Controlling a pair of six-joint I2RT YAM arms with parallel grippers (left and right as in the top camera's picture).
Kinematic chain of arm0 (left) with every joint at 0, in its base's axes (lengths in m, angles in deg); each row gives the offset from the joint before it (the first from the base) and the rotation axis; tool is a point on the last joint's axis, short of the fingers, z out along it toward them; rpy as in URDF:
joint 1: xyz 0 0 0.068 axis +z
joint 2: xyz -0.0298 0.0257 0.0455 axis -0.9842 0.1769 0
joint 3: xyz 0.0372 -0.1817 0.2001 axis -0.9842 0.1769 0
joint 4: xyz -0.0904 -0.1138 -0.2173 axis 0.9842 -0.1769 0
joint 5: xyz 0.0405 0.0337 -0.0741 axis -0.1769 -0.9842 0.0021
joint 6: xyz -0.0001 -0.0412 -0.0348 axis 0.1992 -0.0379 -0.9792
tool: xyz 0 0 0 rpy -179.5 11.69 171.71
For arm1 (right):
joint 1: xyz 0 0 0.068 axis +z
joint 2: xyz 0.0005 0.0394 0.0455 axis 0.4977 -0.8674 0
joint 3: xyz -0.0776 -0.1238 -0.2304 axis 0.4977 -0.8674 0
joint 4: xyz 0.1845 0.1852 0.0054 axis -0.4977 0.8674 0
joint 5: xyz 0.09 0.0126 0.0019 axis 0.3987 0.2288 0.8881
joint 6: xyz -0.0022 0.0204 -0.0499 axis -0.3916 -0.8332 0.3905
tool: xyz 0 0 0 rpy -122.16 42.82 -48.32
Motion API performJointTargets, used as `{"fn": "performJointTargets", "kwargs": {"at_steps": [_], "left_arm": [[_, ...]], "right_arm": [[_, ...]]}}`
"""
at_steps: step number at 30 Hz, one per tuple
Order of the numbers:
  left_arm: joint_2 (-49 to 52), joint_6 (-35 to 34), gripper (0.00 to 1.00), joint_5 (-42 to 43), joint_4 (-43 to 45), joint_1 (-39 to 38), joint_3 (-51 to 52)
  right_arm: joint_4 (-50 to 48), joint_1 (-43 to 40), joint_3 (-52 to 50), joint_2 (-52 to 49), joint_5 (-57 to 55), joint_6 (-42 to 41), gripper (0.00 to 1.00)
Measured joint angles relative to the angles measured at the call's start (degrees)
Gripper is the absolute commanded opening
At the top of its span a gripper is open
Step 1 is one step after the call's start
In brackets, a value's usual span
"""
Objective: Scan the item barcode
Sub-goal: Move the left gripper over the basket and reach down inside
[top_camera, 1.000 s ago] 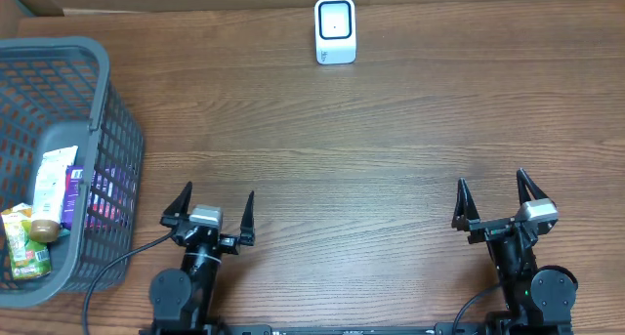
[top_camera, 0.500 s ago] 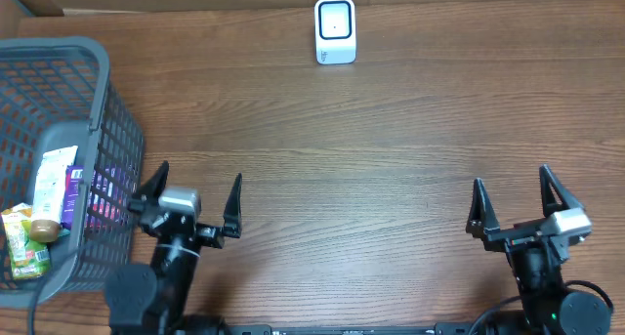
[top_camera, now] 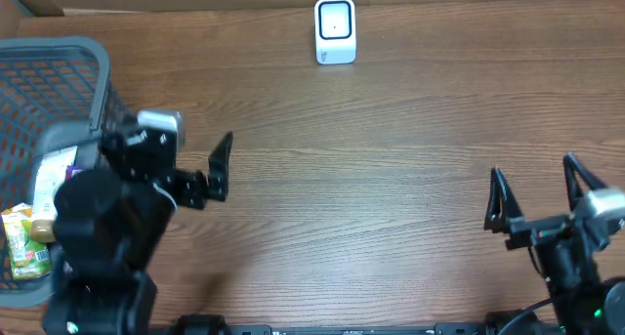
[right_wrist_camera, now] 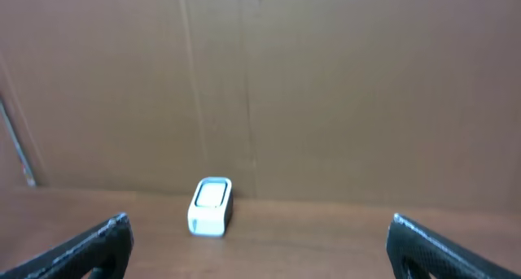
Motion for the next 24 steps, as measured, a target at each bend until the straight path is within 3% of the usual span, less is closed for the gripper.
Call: {"fn": "performJointTargets", "kwargs": {"at_steps": [15, 24], "left_arm": [[26.6, 0.0, 1.00, 0.9, -31.9, 0.0, -39.3], [32.7, 0.9, 1.00, 0.8, -33.8, 0.0, -42.0]], "right_arm": [[31.1, 0.0, 34.0, -30.5, 0.6, 0.0, 1.00], [32.9, 0.0, 35.3, -39.2, 2.7, -0.8, 1.00]]}}
